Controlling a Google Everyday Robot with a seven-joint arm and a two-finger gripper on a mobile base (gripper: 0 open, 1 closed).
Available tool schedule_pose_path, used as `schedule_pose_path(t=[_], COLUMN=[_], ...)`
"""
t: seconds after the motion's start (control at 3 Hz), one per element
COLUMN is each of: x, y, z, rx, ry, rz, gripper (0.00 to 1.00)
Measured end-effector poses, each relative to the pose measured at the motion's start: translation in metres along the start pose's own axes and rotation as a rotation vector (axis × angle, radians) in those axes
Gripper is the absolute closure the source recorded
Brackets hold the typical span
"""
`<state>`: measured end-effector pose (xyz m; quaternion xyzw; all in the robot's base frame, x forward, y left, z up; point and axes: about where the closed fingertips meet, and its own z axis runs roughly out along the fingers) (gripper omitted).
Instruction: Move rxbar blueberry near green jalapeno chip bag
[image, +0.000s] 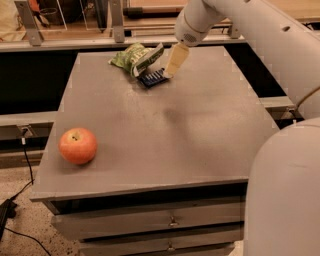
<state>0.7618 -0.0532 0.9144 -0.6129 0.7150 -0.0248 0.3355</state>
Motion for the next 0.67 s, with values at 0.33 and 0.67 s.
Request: schedule_pose_path(t=[0.33, 0.67], x=[0.027, 0.043], y=[0.006, 0.01], z=[-0.049, -0.065], rx=[-0.032, -0.041], ry=[-0.068, -0.089], rz=[-0.015, -0.021], gripper=[0.0, 0.0])
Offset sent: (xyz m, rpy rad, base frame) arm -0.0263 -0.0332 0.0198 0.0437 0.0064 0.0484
